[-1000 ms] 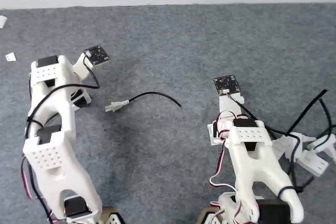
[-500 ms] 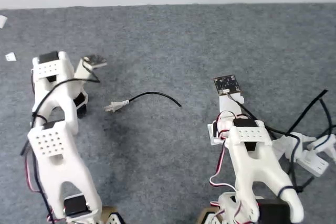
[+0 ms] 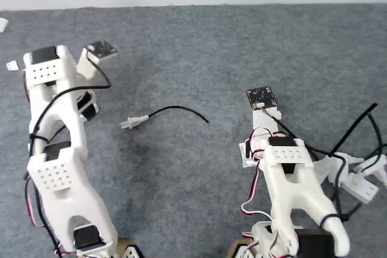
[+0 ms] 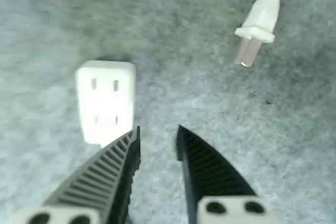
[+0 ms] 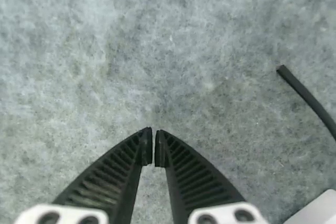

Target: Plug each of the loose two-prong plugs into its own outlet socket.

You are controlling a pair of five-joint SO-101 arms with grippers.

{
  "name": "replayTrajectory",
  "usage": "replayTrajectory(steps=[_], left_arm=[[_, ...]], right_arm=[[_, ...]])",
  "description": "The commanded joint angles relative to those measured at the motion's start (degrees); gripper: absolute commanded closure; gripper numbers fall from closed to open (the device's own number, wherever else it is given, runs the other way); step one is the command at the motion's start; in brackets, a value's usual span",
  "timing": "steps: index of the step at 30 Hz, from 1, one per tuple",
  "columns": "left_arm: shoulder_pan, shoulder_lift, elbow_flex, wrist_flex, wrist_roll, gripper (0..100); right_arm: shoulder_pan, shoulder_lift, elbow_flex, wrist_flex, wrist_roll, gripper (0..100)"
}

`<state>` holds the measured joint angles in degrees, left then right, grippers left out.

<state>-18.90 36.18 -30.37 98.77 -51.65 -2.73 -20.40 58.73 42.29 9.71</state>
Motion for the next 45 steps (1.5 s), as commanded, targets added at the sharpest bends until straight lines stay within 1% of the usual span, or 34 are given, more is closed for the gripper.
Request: replayTrajectory(steps=[1,2,6,7,12,18,30,32,34,37,38,39,42,43,45], left_arm=[[0.26,-3.87,-1.89,-1.14,0.35,84],[0.35,-3.08,-1.89,-2.02,-0.53,83],[0.26,0.7,-2.15,-2.73,-9.23,78],[-0.26,1.49,-3.03,-3.43,-10.46,77],[-2.73,5.1,-10.68,-6.51,-10.9,77],[-3.6,12.48,-17.8,-6.07,-10.99,77],[-3.6,26.99,-27.38,-6.07,-10.73,77],[-3.69,28.4,-28.7,-6.07,-10.73,80],[-3.78,29.19,-29.76,-5.1,-10.64,87],[-3.34,29.36,-32.04,0.18,-10.64,99],[-3.16,29.27,-32.84,1.93,-10.37,99],[-2.9,29.19,-33.01,2.02,-8.44,99],[-3.78,27.69,-33.36,1.93,4.22,99],[-3.87,26.64,-33.27,1.93,6.95,99],[-4.4,23.56,-32.75,2.02,9.67,99]], right_arm=[[-0.57,0.04,-3.52,-0.84,-0.35,99.0],[-0.57,0.04,-3.52,-0.84,-0.35,99.0],[-0.57,0.04,-3.52,-0.66,-0.26,99.0],[-0.57,0.04,-3.52,-0.66,-0.26,99.0],[-0.57,0.04,-3.52,-0.66,-0.26,99.0],[-0.57,0.13,-3.52,-0.66,-0.26,99.0],[-0.57,0.13,-3.52,-0.66,-0.26,99.0],[-0.57,0.13,-3.52,-0.75,-0.26,99.0],[-0.57,0.13,-3.52,-0.84,-0.26,99.0],[-0.57,0.13,-3.52,-0.92,-0.26,99.0],[-0.57,0.13,-3.52,-0.92,-0.26,99.0],[-0.57,0.13,-3.52,-0.92,-0.35,99.0],[-0.57,0.13,-3.52,-0.92,-0.35,99.0],[-0.57,0.13,-3.52,-0.92,-0.35,99.0],[-0.57,0.13,-3.52,-0.92,-0.35,99.0]])
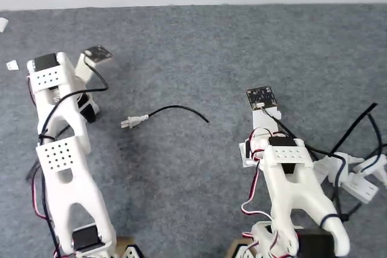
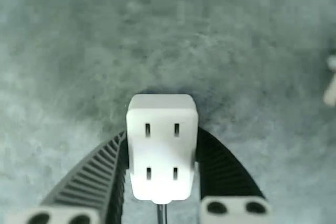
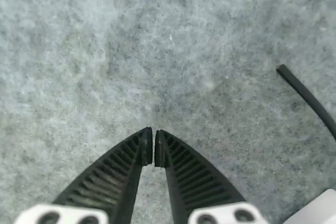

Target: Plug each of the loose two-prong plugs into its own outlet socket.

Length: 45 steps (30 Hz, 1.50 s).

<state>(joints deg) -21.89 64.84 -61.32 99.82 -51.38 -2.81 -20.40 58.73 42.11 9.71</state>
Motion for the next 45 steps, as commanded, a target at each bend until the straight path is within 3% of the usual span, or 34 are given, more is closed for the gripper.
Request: replayTrajectory(steps=[1,8,12,18,22,25,31,41,45], left_arm=[[-1.58,-6.95,-0.84,0.97,10.29,99],[0.0,-26.55,14.99,0.97,14.95,99],[3.69,-39.74,30.02,0.88,21.71,99],[11.69,-53.54,47.52,0.62,41.41,99],[16.0,-56.88,50.15,0.62,59.25,99],[18.9,-56.18,50.59,0.7,67.52,99],[26.29,-51.6,59.65,-1.67,69.8,99],[33.76,-67.87,89.19,-28.84,74.29,99],[31.56,-72.0,95.25,-34.55,74.02,99]], right_arm=[[-0.48,0.13,-3.52,-0.75,-0.35,99.0],[-0.48,0.13,-3.52,-0.84,-0.35,99.0],[-0.48,0.13,-3.52,-0.84,-0.35,99.0],[-0.48,0.13,-3.52,-0.84,-0.35,99.0],[-0.48,0.13,-3.52,-0.84,-0.35,99.0],[-0.48,0.13,-3.52,-0.75,-0.35,99.0],[-0.48,0.13,-3.52,-0.75,-0.35,99.0],[-0.48,0.13,-3.52,-0.84,-0.35,99.0],[-0.48,0.13,-3.52,-0.84,-0.35,99.0]])
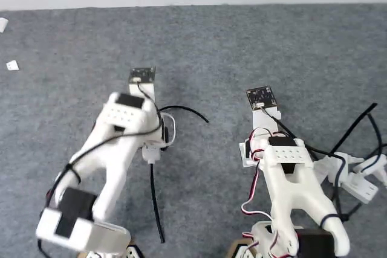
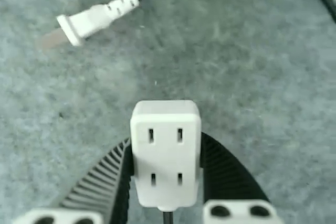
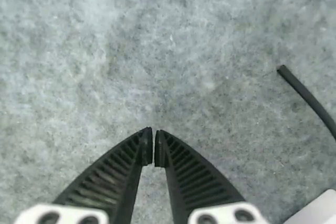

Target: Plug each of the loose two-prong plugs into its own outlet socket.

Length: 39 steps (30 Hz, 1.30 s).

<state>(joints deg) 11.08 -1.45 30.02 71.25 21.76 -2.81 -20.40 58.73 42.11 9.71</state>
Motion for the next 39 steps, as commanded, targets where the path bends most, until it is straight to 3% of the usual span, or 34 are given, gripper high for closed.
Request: replayTrajectory(steps=[1,5,10,18,26,29,35,39], left_arm=[[-1.85,-5.45,4.26,-5.98,0.44,98],[-2.2,-2.29,4.62,-4.48,-3.69,86],[-2.29,0.35,4.79,-4.48,-0.35,72],[-3.87,-6.77,5.76,-4.13,-1.05,72],[-6.77,-26.11,9.1,2.37,-11.16,72],[-8.79,-35.78,16.92,-0.44,-13.19,72],[-19.96,-50.64,36.26,-14.68,-16.26,72],[-25.58,-53.1,38.9,-16.35,-20.48,72]], right_arm=[[-0.48,0.13,-3.52,-0.84,-0.35,99.0],[-0.48,0.13,-3.52,-0.84,-0.35,99.0],[-0.48,0.13,-3.52,-0.84,-0.35,99.0],[-0.48,0.13,-3.52,-0.84,-0.35,99.0],[-0.48,-0.13,-3.52,-0.48,-0.88,99.0],[-0.48,-0.31,-3.52,-0.4,-4.13,99.0],[-0.75,-0.4,-5.98,1.89,-10.64,98.7],[-6.2,0.22,-13.8,8.48,-13.45,98.7]])
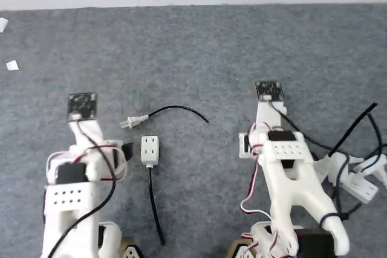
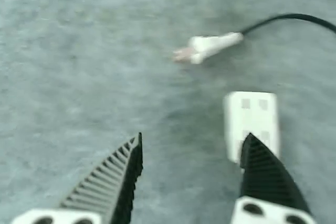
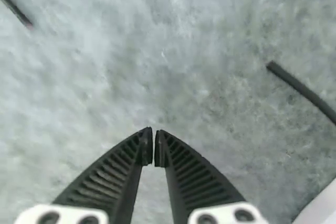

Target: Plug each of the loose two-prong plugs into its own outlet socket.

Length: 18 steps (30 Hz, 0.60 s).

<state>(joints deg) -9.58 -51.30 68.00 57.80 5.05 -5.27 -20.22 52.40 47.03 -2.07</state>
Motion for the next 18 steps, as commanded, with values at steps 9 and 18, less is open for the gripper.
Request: replayTrajectory(steps=[9,18], left_arm=[[-6.59,7.12,0.04,-9.93,-8.0,72],[-11.08,26.2,-11.21,-10.64,-8.09,71]], right_arm=[[-19.21,0.92,-16.09,-2.51,-6.15,97.6],[-17.36,22.46,-28.66,-7.16,2.81,86.8]])
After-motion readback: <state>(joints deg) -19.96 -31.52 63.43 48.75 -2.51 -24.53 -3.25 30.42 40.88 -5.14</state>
